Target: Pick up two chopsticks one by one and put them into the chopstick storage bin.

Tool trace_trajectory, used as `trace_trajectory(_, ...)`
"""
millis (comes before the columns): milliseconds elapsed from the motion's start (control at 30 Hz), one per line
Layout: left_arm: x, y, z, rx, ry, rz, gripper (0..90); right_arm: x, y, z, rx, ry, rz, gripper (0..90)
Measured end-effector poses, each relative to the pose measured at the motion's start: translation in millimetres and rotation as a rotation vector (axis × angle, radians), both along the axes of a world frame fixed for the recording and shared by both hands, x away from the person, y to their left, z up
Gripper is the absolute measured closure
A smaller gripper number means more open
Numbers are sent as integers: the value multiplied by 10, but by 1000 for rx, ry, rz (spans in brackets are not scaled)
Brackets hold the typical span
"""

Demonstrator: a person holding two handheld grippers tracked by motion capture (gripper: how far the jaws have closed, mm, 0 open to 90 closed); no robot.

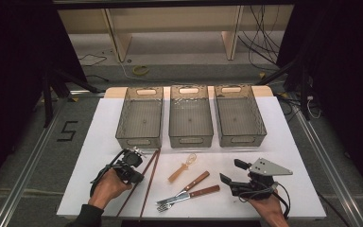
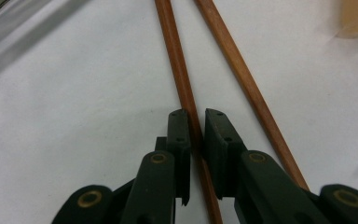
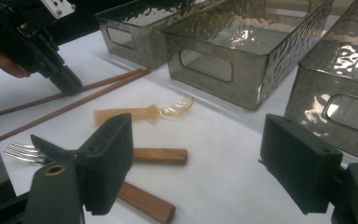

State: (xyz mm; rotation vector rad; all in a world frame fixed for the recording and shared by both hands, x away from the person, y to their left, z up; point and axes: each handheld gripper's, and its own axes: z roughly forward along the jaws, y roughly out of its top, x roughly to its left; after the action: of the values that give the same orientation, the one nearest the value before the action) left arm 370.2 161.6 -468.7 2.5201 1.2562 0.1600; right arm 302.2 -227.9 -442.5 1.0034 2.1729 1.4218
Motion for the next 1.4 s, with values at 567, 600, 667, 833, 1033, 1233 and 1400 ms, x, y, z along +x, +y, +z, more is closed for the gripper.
trace_trajectory(567, 38, -65, 5, 53, 33, -32, 832, 2, 9, -4, -5, 5, 2, 264)
trace_trajectory(600, 36, -76, 6, 59, 30, -40, 835, 3, 9, -4, -4, 5, 2, 265)
trace_trajectory(667, 31, -90, 11, 75, 30, -41, 835, 4, 9, -4, -4, 5, 2, 265)
trace_trajectory(833, 29, -79, 7, 63, 23, -43, 835, 4, 5, -2, -1, 5, 3, 265)
trace_trajectory(1033, 26, -66, 7, 59, 18, -71, 838, 5, 8, -3, -3, 6, 4, 264)
trace_trajectory(1233, 17, -60, 9, 53, 2, -94, 838, 6, 5, -1, -1, 5, 3, 266)
trace_trajectory(1400, 9, -46, 59, 41, -36, -105, 839, 6, 1, 1, 0, 4, 1, 266)
